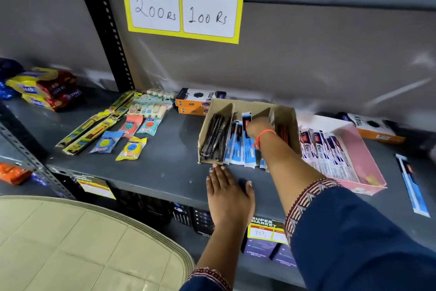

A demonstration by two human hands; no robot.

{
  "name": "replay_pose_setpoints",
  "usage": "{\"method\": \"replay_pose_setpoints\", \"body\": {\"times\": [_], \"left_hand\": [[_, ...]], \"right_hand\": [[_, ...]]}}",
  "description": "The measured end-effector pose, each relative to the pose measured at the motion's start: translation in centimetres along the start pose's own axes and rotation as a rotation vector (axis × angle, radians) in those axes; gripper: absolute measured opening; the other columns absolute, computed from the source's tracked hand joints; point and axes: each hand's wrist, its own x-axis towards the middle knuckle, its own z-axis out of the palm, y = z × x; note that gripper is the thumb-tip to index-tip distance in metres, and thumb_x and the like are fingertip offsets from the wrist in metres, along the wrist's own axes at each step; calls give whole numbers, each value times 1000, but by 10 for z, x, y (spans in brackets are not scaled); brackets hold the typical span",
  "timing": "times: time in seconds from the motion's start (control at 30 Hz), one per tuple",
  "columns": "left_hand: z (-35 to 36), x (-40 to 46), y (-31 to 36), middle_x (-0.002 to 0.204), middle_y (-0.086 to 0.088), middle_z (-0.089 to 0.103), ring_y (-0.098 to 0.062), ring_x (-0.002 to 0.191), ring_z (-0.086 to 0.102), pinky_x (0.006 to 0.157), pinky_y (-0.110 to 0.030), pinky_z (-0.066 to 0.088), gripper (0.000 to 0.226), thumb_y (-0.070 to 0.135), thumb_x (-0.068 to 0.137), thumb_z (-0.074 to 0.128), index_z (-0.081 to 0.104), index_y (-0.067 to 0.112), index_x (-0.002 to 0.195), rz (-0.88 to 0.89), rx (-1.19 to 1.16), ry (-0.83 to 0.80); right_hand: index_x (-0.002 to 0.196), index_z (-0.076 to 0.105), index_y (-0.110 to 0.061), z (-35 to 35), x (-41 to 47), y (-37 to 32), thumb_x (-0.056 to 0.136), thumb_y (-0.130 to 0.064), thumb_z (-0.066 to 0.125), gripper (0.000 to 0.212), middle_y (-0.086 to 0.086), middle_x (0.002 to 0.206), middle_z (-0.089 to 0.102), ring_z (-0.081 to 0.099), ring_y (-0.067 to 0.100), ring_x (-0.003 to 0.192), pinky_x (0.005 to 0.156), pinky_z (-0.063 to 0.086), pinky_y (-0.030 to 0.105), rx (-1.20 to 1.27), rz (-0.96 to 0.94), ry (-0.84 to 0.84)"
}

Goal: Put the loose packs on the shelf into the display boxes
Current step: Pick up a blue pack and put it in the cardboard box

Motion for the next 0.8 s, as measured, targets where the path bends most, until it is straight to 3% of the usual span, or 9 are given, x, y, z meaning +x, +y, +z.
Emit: {"method": "replay_pose_setpoints", "body": {"times": [0.07, 0.17, 0.23, 0.27, 0.37, 0.43, 0.47, 0.53, 0.8], "left_hand": [[2, 1, -1, 158, -19, -1, -28, 148, -1, 120, -36, -3, 80, 52, 87, 5, -5, -1, 147, 13, -14, 0], [-1, 1, -4, 159, -18, 0, -27, 148, 0, 120, -35, -3, 94, 57, 73, -8, -2, 0, 147, 29, -25, 2], [-2, 0, -7, 159, -17, 1, -26, 148, -1, 119, -34, -3, 89, 56, 78, -1, -2, 0, 147, 15, -19, 4], [-3, 0, -9, 159, -17, 1, -26, 148, -1, 120, -34, -3, 85, 55, 82, 6, -2, 0, 147, 2, -18, 8], [-6, 1, -14, 159, -18, 2, -26, 148, 1, 120, -34, -2, 78, 51, 93, 22, 0, 0, 148, -20, -10, 29], [-9, 3, -19, 159, -18, 4, -26, 148, 3, 120, -34, -1, 79, 52, 92, 22, 2, 0, 148, -29, -12, 46], [-10, 4, -21, 158, -18, 5, -26, 148, 3, 120, -35, 0, 80, 53, 91, 22, 3, 0, 148, -35, -13, 55], [-12, 7, -25, 159, -18, 4, -26, 148, 3, 120, -35, 0, 79, 52, 93, 26, 4, 0, 148, -48, -9, 61], [-12, 8, -26, 158, -18, 3, -26, 148, 2, 120, -35, -1, 80, 52, 93, 29, 4, -1, 148, -52, -11, 71]], "right_hand": [[63, 22, -22, 1, 1, 6, 99, -6, 35, 41, 0, 65, 29, 42, 11, 46, 22, 29, 7, 1, -10, -14], [66, 31, -17, 2, 9, 16, 98, -2, 33, 35, 3, 65, 34, 48, 9, 40, 26, 34, 7, -68, 11, -25], [78, 50, 0, 4, 12, 16, 96, -1, 32, 26, 9, 69, 47, 42, 14, 46, 48, 50, 18, -155, 19, -17], [94, 56, 8, 4, 12, 16, 96, -2, 32, 26, 10, 70, 50, 41, 14, 49, 53, 50, 23, -167, 39, -9], [123, 52, 12, 12, 17, 22, 95, -3, 33, 37, 12, 67, 47, 47, 20, 60, 83, 51, 32, -262, -2, -16], [126, 51, 10, 16, 18, 24, 95, -3, 35, 37, 24, 97, 62, 57, 27, 77, 94, 47, 36, -256, -13, -15], [127, 49, 10, 17, 18, 24, 94, -2, 36, 37, 26, 115, 62, 62, 32, 93, 96, 47, 38, -230, -1, -8], [130, 46, 9, 19, 21, 25, 94, -2, 38, 38, 25, 128, 57, 59, 36, 114, 98, 48, 42, -218, 16, 15], [136, 38, 6, 24, 20, 28, 93, 2, 37, 43, 24, 131, 55, 58, 36, 117, 95, 50, 40, -220, 0, 34]]}}
